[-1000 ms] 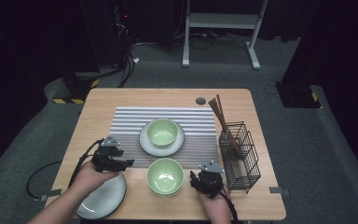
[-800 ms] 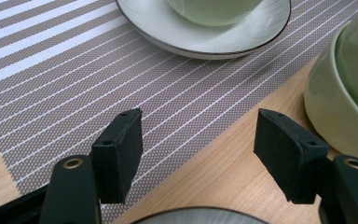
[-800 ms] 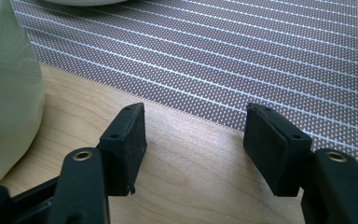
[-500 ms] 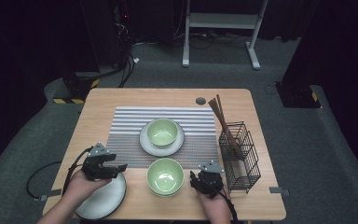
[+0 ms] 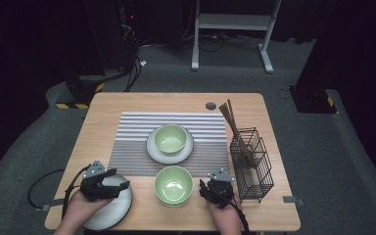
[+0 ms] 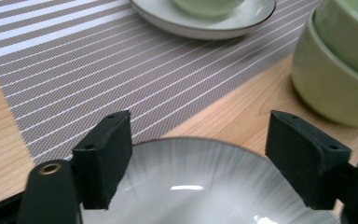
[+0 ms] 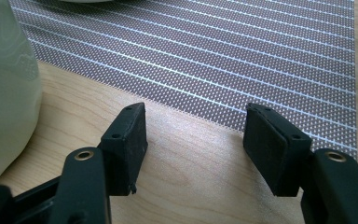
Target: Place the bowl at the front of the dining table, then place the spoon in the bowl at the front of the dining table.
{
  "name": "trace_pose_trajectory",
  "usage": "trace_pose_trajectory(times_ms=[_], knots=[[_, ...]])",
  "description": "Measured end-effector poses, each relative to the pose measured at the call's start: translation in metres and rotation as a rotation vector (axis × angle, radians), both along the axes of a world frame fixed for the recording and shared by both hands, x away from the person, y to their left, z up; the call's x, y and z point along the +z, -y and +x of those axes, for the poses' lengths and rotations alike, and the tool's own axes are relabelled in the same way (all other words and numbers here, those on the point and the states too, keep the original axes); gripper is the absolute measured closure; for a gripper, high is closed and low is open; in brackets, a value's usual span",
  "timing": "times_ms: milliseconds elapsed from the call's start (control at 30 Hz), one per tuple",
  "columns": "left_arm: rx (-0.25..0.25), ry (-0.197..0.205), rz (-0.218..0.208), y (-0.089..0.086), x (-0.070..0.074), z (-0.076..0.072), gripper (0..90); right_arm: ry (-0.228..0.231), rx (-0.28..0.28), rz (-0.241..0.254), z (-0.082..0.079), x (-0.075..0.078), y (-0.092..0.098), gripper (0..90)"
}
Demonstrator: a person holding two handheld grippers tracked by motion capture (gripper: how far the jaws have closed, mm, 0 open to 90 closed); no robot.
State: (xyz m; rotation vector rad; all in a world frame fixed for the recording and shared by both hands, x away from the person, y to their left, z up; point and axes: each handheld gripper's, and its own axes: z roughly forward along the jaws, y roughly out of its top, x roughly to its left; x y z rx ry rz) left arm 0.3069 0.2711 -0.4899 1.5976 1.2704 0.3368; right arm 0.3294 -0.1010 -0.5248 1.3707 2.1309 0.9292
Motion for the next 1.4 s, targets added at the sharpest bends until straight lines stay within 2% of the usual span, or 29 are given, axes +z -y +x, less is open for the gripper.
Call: trace_pose_trajectory(times_ms=[33, 133, 200, 333, 400, 433, 500, 533, 567, 633, 800, 867, 1000, 1133, 1267, 1400], knots=[[-0.006, -0.002, -0.008, 0.000, 0.000, -0.001, 21.8, 0.000, 0.000, 0.000, 0.000, 0.000, 0.000, 39.1], [-0.037, 0.022, 0.018, -0.001, -0.001, -0.005, 21.3, 0.001, -0.001, 0.000, 0.000, 0.000, 0.000, 38.5], [-0.042, 0.028, 0.016, -0.004, -0.001, -0.006, 21.4, -0.003, -0.002, -0.002, 0.000, 0.000, 0.000, 38.4], [-0.060, 0.043, 0.008, -0.010, 0.000, -0.009, 19.3, 0.003, -0.018, 0.008, -0.001, 0.001, 0.001, 38.1], [-0.053, 0.061, -0.021, -0.012, 0.001, -0.011, 19.0, 0.019, -0.017, 0.007, -0.002, 0.002, 0.001, 38.4], [-0.053, 0.061, -0.021, -0.012, 0.001, -0.011, 18.5, 0.019, -0.017, 0.007, -0.002, 0.002, 0.001, 38.4], [-0.065, 0.063, -0.019, -0.015, 0.000, -0.013, 16.8, 0.049, -0.008, 0.009, -0.005, 0.008, -0.002, 40.1], [-0.065, 0.063, -0.019, -0.015, 0.000, -0.013, 16.8, 0.049, -0.008, 0.009, -0.005, 0.008, -0.002, 40.1], [-0.077, 0.049, -0.019, -0.015, -0.002, -0.013, 16.7, 0.076, 0.000, 0.017, -0.006, 0.013, -0.005, 40.0], [-0.088, 0.050, -0.011, -0.014, -0.003, -0.015, 15.4, 0.100, 0.001, 0.026, -0.008, 0.018, -0.007, 40.1], [-0.085, 0.059, -0.001, -0.010, -0.001, -0.017, 14.4, 0.158, 0.010, 0.058, -0.015, 0.027, -0.013, 40.7], [-0.080, 0.057, -0.008, -0.008, -0.002, -0.017, 14.4, 0.174, 0.018, 0.068, -0.017, 0.030, -0.013, 40.0], [-0.080, 0.051, 0.018, -0.006, -0.004, -0.017, 14.4, 0.201, 0.022, 0.083, -0.019, 0.035, -0.011, 39.0], [-0.074, 0.059, 0.015, -0.004, -0.003, -0.018, 14.4, 0.220, 0.014, 0.102, -0.021, 0.042, -0.008, 39.1], [-0.077, 0.052, 0.022, -0.005, -0.004, -0.018, 14.5, 0.237, 0.011, 0.110, -0.024, 0.048, -0.007, 41.9], [-0.067, 0.053, 0.011, -0.007, -0.003, -0.018, 14.5, 0.275, 0.015, 0.104, -0.027, 0.056, -0.007, 41.9]])
